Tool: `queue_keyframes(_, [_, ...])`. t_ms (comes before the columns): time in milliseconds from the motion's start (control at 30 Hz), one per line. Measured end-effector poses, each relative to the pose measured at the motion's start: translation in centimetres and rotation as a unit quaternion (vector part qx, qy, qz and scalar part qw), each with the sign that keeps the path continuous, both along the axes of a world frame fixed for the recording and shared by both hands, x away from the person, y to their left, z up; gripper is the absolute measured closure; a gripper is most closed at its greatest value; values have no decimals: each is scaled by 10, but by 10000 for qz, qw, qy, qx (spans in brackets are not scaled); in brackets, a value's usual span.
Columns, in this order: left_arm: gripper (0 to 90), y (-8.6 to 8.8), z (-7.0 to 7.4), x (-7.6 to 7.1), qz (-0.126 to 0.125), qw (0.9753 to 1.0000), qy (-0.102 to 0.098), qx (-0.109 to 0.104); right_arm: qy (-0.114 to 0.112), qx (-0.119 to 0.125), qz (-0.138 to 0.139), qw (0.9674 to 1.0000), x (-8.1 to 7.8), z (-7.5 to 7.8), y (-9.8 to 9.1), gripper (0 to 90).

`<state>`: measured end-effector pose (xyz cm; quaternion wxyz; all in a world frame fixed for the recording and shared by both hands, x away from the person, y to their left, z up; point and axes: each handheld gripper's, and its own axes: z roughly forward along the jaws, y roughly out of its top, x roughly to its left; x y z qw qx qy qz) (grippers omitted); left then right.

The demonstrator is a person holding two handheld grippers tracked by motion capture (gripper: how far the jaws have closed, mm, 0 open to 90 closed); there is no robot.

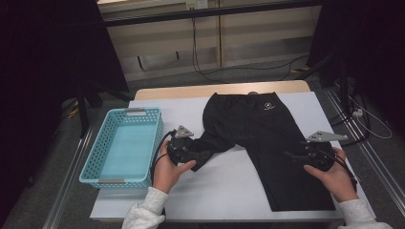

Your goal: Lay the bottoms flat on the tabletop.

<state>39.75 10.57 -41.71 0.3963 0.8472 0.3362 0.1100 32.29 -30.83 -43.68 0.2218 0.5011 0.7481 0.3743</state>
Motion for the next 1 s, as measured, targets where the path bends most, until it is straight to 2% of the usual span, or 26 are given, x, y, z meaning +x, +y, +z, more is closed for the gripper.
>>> queue_keyframes(100, [182,-5,-3,-6,-101,9999,-13,78,0,-14,-21,10000,-1,0,1,223])
queue_keyframes(233, [200,-9,-8,-14,-75,9999,-3,130,-37,-12,-70,10000,-4,1,1,203])
queue_keyframes(333, [239,-12,-15,-16,-43,9994,-128,310,-79,8,-107,9999,-7,2,-1,192])
queue_keyframes(433, [293,-10,-25,-16,-56,9996,13,285,-72,-11,-152,9999,-9,3,-3,187])
queue_keyframes(500, [321,-8,-30,-14,-23,9987,-85,511,-87,-5,-155,9998,-10,3,-2,187])
queue_keyframes(600, [352,-7,-35,-11,-43,9988,-27,493,-125,-12,-68,9999,-11,5,0,191])
queue_keyframes(667, [385,-6,-39,-9,-46,9987,-148,490,-139,-6,-35,9999,-11,6,1,191])
queue_keyframes(700, [397,-5,-39,-8,-40,9989,-111,444,-133,2,-30,9999,-11,5,1,192])
queue_keyframes(800, [454,-4,-37,-9,-75,9991,39,423,-133,-41,-2,9999,-10,4,2,196])
queue_keyframes(833, [522,-5,-37,-9,-115,9990,145,406,-125,-39,18,9999,-9,4,2,198])
queue_keyframes(900, [573,-9,-37,-11,-118,9982,28,584,-117,-46,36,9999,-9,3,3,203])
queue_keyframes(1000, [689,-12,-35,-12,-81,9981,104,596,-146,-44,53,9999,-10,4,3,206])
